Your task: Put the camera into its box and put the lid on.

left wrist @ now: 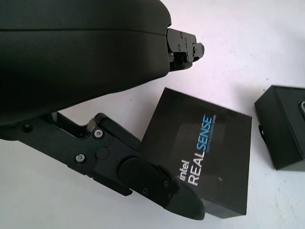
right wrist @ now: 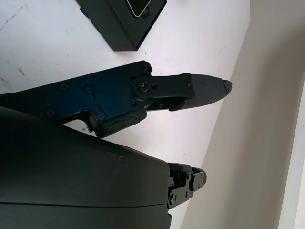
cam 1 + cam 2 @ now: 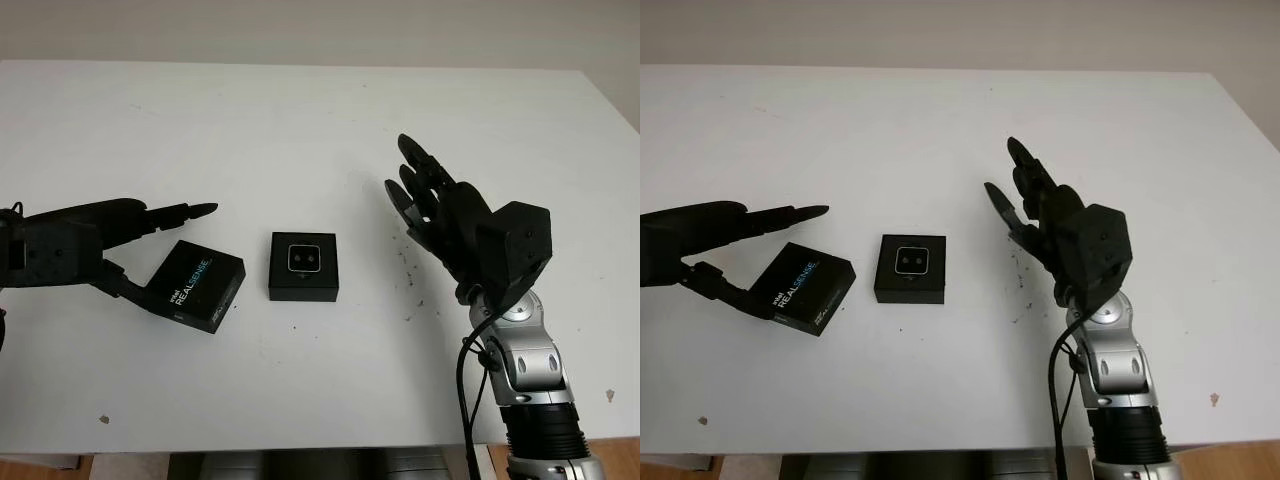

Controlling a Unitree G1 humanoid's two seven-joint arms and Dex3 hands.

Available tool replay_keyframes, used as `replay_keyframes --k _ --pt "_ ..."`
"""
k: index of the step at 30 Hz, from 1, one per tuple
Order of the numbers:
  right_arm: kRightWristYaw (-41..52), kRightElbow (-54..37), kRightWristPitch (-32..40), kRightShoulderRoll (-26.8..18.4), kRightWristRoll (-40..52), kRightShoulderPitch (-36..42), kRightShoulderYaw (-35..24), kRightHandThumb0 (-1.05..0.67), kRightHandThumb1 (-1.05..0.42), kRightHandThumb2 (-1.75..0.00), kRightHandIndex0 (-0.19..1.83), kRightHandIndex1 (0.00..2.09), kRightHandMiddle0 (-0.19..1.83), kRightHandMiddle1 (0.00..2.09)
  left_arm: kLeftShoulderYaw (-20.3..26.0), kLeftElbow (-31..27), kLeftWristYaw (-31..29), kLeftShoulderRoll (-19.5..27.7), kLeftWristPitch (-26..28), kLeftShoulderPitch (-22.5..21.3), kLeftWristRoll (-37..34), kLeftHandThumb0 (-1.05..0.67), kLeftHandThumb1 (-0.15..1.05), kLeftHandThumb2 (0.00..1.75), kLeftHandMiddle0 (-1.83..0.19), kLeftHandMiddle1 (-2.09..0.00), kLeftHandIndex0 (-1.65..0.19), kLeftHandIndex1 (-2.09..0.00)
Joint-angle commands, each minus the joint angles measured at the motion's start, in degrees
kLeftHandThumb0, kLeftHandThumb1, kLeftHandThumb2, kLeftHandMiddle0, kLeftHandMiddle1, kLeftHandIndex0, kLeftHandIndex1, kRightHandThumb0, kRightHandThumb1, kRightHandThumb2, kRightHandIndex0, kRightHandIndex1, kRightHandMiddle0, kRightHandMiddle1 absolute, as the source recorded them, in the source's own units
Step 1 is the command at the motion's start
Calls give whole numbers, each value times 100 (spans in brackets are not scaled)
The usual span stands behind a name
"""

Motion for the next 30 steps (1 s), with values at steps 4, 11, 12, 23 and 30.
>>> replay_keyframes --k 4,11,12,23,30 --pt "-74 -119 69 59 24 -75 -38 -61 -105 -34 8 7 13 9 -205 -205 -14 83 129 -36 258 -66 79 5 5 -5 8 -4" --pt "-81 -101 95 43 29 -71 -34 -63 -105 -35 9 7 13 9 -334 -135 1 31 57 -44 353 -65 80 6 7 -5 10 -4" --pt "-77 -99 93 41 31 -73 -34 -63 -105 -35 9 7 13 9 -336 -109 -4 27 18 -37 334 -64 81 6 8 -5 10 -4" --pt "-42 -76 47 42 37 -28 -19 -64 -105 -34 10 7 14 10 -135 260 1121 -480 -620 380 183 -48 85 7 -10 -10 -4 -11" --pt "-28 -116 98 30 58 -15 -47 -63 -105 -34 10 6 14 9 -113 808 1602 -752 -1195 379 11 -39 90 7 -28 -15 -17 -15"
